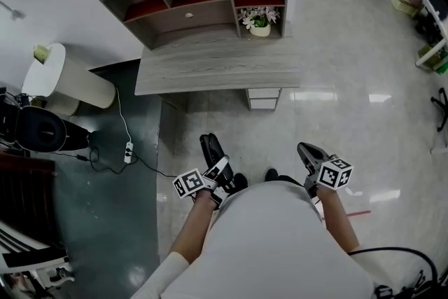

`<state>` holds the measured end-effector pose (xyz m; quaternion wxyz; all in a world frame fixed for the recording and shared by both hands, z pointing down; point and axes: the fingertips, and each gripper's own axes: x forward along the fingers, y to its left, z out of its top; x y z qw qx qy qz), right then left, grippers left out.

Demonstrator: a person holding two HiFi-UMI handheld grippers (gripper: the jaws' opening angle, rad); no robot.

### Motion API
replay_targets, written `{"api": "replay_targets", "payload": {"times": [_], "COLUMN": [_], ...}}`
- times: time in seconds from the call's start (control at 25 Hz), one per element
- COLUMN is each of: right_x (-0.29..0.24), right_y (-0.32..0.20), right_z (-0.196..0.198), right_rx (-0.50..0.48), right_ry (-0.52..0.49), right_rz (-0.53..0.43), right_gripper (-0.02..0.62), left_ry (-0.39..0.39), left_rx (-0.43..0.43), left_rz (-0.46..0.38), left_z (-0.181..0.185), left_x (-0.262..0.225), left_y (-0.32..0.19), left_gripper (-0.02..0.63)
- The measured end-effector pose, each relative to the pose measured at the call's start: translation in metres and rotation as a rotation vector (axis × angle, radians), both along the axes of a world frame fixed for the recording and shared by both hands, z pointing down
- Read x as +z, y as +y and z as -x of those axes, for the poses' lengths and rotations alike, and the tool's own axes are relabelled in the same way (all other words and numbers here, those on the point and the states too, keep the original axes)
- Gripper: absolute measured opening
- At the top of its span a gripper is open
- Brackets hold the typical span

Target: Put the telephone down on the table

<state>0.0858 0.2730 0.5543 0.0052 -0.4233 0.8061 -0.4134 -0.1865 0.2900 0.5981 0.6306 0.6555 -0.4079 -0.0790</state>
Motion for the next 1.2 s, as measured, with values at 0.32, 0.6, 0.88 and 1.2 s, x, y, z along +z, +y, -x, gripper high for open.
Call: {"api": "replay_targets", "payload": {"times": [0.32, 0.6, 0.88, 1.2], "right_x": [0.007, 0.027, 0.038, 0.038], "right_y": [-0.012, -0.014, -0.045, -0.11], "right_z": [-0.029, -0.036, -0.025, 0.0], "right_rx": [-0.064, -0.099, -0.095, -0.084], "right_ry": [0.007, 0.002, 0.0, 0.036], "right_rz": [0.002, 0.039, 0.06, 0.079], "right_gripper": [0.018, 0.018, 0.018, 0.018], "left_ry": [0.016, 0.019, 0.027, 0.031], "left_rx": [-0.04, -0.067, -0.043, -0.003], "left_rz": [0.003, 0.047, 0.051, 0.033], "left_z": [-0.02, -0.034, -0.037, -0.018], "left_x": [0.004, 0.021, 0.028, 0.024], "left_y": [-0.009, -0.006, -0.036, -0.113], "left_gripper": [0.296, 0.296, 0.296, 0.296]}}
